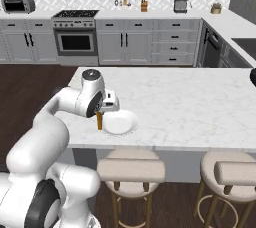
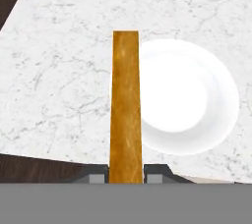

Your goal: Start the toaster. Once the lever pops up, take the bread to the plate on the dining counter.

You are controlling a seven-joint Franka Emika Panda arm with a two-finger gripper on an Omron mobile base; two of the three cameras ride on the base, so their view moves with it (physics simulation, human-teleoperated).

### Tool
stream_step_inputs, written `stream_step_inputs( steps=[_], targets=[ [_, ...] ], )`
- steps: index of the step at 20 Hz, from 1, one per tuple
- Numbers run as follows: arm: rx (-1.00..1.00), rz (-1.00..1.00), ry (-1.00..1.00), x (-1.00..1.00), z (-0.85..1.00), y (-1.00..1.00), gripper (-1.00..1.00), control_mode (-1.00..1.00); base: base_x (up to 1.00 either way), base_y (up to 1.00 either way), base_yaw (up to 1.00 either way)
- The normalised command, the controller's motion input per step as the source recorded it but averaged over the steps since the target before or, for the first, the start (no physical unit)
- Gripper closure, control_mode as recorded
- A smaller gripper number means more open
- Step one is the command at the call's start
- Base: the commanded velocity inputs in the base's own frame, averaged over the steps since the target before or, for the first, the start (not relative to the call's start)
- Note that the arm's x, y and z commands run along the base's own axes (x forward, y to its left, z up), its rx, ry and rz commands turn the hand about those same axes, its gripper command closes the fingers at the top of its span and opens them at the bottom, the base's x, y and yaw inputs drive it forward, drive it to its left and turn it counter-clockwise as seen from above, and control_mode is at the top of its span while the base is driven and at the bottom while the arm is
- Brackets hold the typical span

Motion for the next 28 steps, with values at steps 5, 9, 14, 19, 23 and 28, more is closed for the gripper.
stream_step_inputs(
  steps=[5, 9, 14, 19, 23, 28],
  targets=[
    [0.0, 0.0, 0.07, 0.46, -0.06, 0.0, 1.0, -1.0, 0.0, 0.0, 0.0],
    [0.0, 0.0, 0.07, 0.28, -0.15, 0.0, 1.0, -1.0, 0.0, 0.0, 0.0],
    [0.0, 0.0, 0.04, 0.17, -0.24, 0.0, 1.0, -1.0, 0.0, 0.0, 0.0],
    [0.03, 0.0, 0.0, 0.22, -0.25, 0.0, 1.0, -1.0, 0.0, 0.0, 0.0],
    [0.06, 0.0, 0.0, 0.09, -0.26, 0.0, 1.0, -1.0, 0.0, 0.0, 0.0],
    [0.05, 0.0, 0.0, 0.07, -0.17, 0.0, 1.0, -1.0, 0.0, 0.0, 0.0]
  ],
)
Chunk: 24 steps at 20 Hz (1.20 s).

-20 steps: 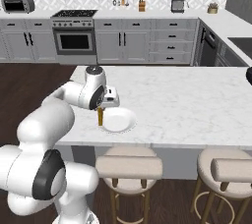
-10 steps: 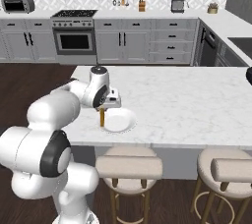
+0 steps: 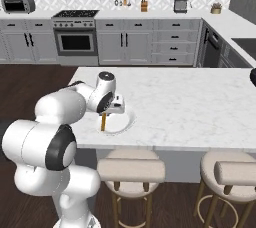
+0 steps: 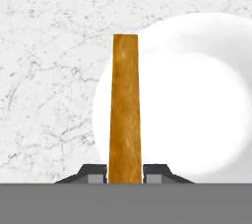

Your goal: Start the toaster. Once the lever pops up, take the bread to the plate on the dining counter.

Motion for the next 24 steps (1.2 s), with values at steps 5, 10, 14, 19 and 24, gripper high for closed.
stream_step_inputs(
  steps=[5, 10, 14, 19, 24],
  targets=[
    [0.02, 0.0, 0.0, 0.08, -0.15, -0.07, 1.0, -1.0, 0.0, 0.0, 0.0],
    [0.0, 0.02, 0.0, 0.0, 0.0, -0.05, 1.0, -1.0, 0.0, 0.0, 0.0],
    [0.0, 0.0, 0.0, 0.0, 0.0, 0.0, -1.0, -1.0, 0.0, 0.0, 0.0],
    [0.0, 0.0, 0.01, 0.0, 0.0, 0.0, -1.0, -1.0, 0.0, 0.0, 0.0],
    [0.0, 0.0, 0.0, 0.0, 0.0, -0.03, -1.0, -1.0, 0.0, 0.0, 0.0]
  ],
)
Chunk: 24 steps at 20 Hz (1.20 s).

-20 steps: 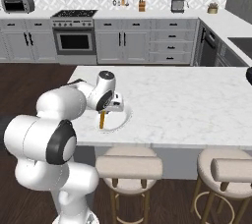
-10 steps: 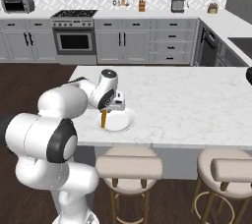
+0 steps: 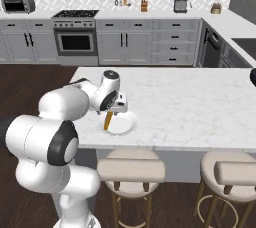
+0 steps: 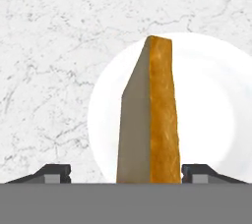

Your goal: Start the toaster. Once the lever pops up, take the bread to the plate on the dining counter.

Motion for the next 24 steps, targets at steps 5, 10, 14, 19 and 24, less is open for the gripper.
stream_step_inputs(
  steps=[5, 10, 14, 19, 24],
  targets=[
    [-0.05, 0.0, 0.0, 0.0, 0.02, -0.1, -1.0, -1.0, 0.0, 0.0, 0.0],
    [-0.28, 0.0, 0.0, 0.0, 0.27, -0.01, -1.0, -1.0, 0.0, 0.0, 0.0],
    [-0.32, 0.0, 0.0, 0.0, 0.29, 0.0, -1.0, -1.0, 0.0, 0.0, 0.0],
    [-0.26, 0.0, 0.0, 0.0, 0.39, 0.0, -1.0, -1.0, 0.0, 0.0, 0.0],
    [-0.07, 0.0, 0.0, -0.53, 0.31, -0.3, -1.0, -1.0, 0.0, 0.0, 0.0]
  ],
)
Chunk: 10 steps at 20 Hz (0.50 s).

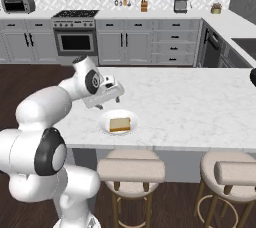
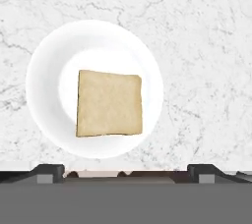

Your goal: Start the toaster. Once the lever pops up, take the bread to the plate on the dining counter.

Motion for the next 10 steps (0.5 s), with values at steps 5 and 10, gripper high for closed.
stream_step_inputs(
  steps=[5, 10],
  targets=[
    [0.11, 0.0, -0.05, -1.0, 0.21, -0.4, -1.0, -1.0, 0.0, 0.0, 0.0],
    [0.1, 0.09, -0.02, -0.66, 0.36, -0.14, -1.0, -1.0, 0.0, 0.0, 0.0]
  ],
)
